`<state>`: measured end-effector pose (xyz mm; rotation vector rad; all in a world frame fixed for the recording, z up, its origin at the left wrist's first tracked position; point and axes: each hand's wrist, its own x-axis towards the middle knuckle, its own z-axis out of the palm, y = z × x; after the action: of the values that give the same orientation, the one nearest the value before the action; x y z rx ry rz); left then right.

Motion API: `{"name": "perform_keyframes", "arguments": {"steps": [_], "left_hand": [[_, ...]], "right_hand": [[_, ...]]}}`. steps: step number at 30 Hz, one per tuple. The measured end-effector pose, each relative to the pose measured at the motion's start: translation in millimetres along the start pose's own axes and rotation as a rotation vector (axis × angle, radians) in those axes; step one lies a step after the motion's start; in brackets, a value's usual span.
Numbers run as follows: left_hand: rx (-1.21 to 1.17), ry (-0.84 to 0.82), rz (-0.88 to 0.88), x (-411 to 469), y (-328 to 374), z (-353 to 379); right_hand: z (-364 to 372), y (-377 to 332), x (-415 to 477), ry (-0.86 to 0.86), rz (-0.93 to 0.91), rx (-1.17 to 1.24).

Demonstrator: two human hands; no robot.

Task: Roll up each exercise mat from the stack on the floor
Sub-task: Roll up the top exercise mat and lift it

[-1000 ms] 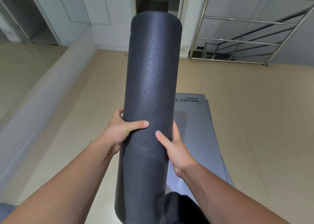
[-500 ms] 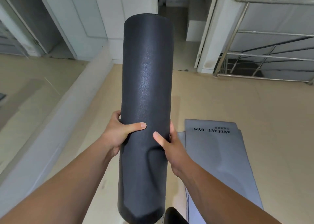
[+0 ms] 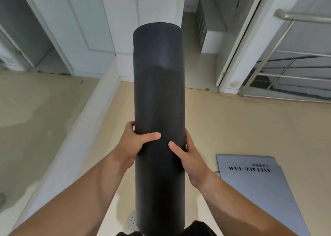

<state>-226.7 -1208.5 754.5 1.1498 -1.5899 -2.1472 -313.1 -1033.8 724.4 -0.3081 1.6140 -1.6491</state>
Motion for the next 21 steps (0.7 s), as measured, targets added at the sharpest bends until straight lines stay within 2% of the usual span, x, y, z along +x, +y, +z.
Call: {"name": "perform_keyframes", "arguments": {"steps": [8,21], "left_hand": [[0.051,-0.026,-0.033,174.0,98.3,-72.8],[0.004,0.091,-0.078,494.8,206.8,-114.7]], "right_hand": [[83.7,-56.3,177.1,0.047,0.055,-0.016],[123.7,-120.7,533.8,-0.055,0.185,-0.047]]}}
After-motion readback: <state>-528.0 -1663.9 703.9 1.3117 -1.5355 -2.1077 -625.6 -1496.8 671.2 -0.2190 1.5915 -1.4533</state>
